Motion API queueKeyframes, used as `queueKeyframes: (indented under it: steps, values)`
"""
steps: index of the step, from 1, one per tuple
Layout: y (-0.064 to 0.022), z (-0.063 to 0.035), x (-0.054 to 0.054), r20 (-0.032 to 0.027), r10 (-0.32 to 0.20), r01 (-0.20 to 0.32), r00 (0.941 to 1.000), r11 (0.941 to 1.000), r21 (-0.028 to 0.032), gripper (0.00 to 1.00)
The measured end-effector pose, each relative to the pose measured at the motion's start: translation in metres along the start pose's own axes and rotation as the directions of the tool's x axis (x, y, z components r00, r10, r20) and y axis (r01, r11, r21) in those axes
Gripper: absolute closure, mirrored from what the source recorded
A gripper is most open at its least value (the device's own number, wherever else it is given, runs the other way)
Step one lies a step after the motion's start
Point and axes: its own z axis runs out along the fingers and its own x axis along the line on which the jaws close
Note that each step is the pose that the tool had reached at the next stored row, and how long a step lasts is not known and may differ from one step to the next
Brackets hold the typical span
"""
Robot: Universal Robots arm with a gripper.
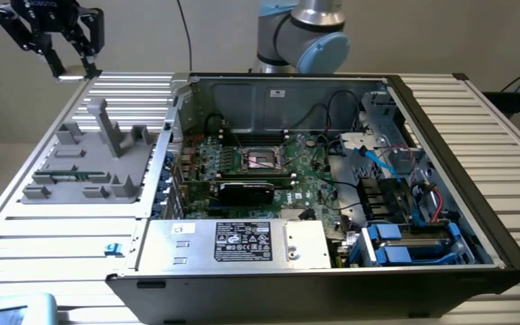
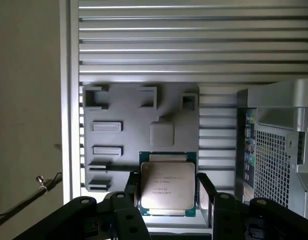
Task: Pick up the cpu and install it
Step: 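Pick up the cpu and move it towards the insertion slot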
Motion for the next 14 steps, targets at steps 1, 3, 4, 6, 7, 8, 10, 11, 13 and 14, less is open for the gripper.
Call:
queueKeyframes:
  steps: [1, 3, 4, 6, 7, 8, 10, 11, 13, 14]
  values:
    - [0.0000, -0.0003, -0.003, -0.0001, 0.000, 0.000, 1.0000, 1.0000, 0.0000, 0.45]
    - [0.0001, -0.0007, -0.010, 0.0001, 0.000, 0.000, 1.0000, 1.0000, 0.0000, 0.45]
    - [0.0001, -0.0010, -0.014, 0.0000, 0.000, 0.000, 1.0000, 1.0000, 0.0000, 0.45]
    - [0.0002, -0.0016, -0.021, -0.0001, 0.000, 0.000, 1.0000, 1.0000, 0.0000, 0.45]
    - [0.0003, -0.0019, -0.025, 0.0000, 0.000, 0.000, 1.0000, 1.0000, 0.0000, 0.45]
    - [0.0004, -0.0021, -0.028, 0.0000, 0.000, 0.000, 1.0000, 1.0000, 0.0000, 0.45]
    - [0.0004, -0.0027, -0.036, 0.0000, 0.000, 0.000, 1.0000, 1.0000, 0.0000, 0.45]
    - [0.0005, -0.0029, -0.039, -0.0001, 0.000, 0.000, 1.0000, 1.0000, 0.0000, 0.45]
    - [0.0006, -0.0034, -0.047, -0.0001, 0.000, 0.000, 1.0000, 1.0000, 0.0001, 0.45]
    - [0.0006, -0.0035, -0.051, 0.0000, 0.000, 0.000, 1.0000, 1.0000, 0.0000, 0.45]
